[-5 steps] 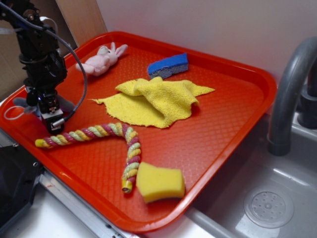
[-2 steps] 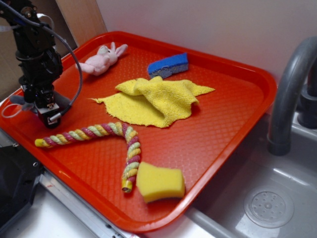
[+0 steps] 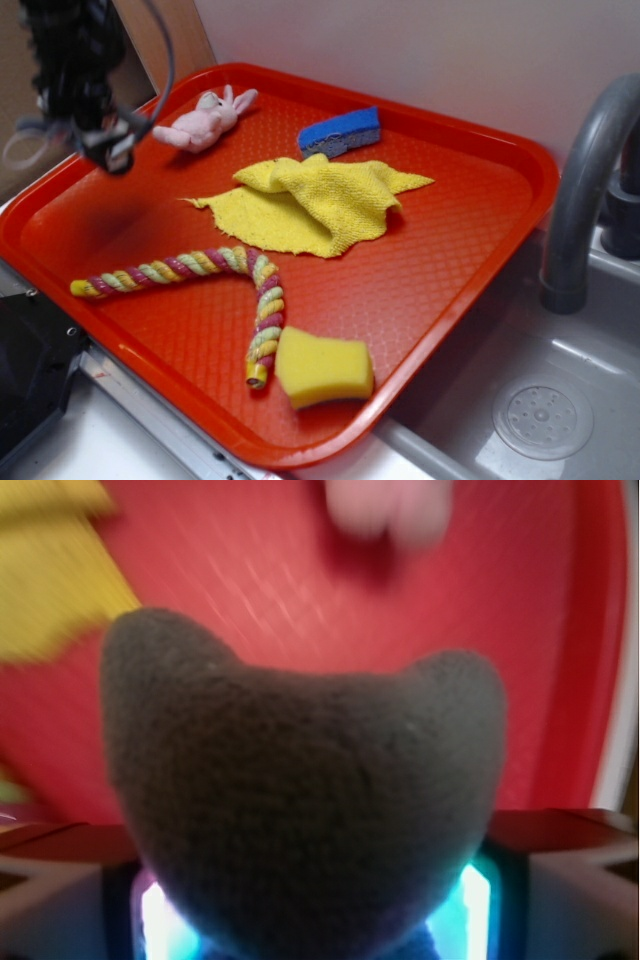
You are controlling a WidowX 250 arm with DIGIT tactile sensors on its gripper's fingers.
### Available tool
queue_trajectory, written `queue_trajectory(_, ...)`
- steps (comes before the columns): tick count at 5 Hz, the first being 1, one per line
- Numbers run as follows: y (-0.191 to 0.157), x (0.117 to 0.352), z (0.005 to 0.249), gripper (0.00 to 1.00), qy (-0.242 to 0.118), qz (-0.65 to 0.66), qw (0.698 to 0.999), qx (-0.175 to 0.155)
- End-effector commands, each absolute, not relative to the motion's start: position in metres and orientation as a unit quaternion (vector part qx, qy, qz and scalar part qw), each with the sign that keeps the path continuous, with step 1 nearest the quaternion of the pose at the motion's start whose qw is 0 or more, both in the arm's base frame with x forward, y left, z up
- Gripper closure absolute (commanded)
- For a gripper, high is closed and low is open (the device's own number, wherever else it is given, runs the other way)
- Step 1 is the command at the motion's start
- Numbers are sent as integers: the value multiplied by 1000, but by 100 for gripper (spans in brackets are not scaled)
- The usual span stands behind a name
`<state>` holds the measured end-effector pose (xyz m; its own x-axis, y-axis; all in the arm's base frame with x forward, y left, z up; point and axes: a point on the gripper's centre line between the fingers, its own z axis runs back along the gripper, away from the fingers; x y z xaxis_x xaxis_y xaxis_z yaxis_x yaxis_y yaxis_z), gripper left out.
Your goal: Grab the gray animal.
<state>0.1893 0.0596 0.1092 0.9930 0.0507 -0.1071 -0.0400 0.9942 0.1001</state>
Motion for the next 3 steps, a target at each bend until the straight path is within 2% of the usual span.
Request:
queue_trajectory(1, 8, 200, 223, 100, -52, 64, 997, -13)
queue_trajectory(2, 8, 196, 230, 100, -67, 50, 993, -79)
queue_trajectory(3, 20, 199, 208, 83, -40, 53, 996, -62)
